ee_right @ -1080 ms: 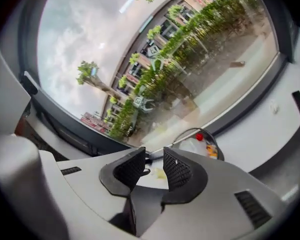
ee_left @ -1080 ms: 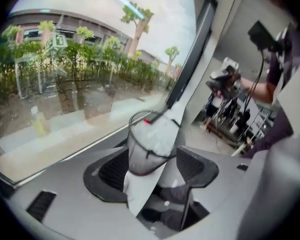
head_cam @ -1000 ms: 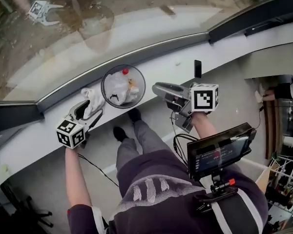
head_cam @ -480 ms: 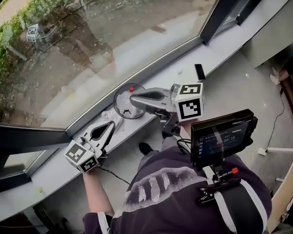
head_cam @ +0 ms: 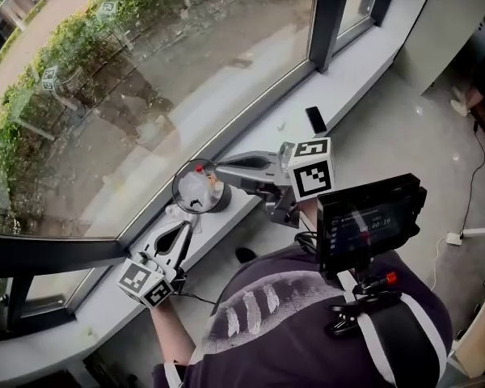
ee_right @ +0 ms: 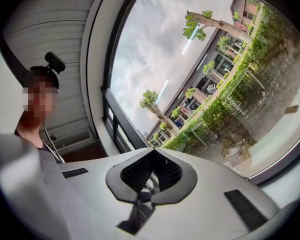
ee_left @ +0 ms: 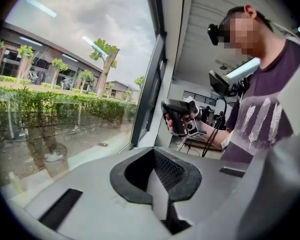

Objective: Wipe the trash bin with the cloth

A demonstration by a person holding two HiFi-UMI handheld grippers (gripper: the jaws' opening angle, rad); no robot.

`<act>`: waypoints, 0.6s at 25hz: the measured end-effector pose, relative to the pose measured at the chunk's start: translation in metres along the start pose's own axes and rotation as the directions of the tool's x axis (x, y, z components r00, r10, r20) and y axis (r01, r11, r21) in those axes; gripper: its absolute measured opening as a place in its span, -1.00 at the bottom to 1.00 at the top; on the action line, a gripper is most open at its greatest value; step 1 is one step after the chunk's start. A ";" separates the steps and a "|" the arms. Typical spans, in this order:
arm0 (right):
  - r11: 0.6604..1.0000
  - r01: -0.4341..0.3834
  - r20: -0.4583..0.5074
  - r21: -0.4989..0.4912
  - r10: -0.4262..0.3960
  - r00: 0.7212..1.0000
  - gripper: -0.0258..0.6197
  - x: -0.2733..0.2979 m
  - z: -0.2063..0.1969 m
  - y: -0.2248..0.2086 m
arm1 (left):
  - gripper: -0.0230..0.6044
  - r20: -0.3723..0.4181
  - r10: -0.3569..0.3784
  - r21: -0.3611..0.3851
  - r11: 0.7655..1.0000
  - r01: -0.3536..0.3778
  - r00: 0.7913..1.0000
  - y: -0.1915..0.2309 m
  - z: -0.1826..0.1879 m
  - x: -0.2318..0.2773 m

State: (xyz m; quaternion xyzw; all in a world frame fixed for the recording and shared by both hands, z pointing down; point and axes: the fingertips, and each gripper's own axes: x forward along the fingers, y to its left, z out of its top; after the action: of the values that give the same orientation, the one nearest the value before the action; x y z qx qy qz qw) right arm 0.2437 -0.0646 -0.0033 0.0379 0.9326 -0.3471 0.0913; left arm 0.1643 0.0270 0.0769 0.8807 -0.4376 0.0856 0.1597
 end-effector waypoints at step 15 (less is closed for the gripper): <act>0.994 -0.094 -0.068 0.056 0.097 0.993 -0.92 -0.147 -0.026 0.028 | -0.94 0.075 0.155 0.108 0.981 -0.163 0.985 -0.149 0.056 0.103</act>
State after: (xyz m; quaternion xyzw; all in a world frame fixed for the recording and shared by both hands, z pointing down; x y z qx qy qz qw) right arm 0.3878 -0.0279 0.0271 0.0972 0.9228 -0.3654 0.0736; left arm 0.3454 0.0148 0.0238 0.8530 -0.5060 0.0935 0.0873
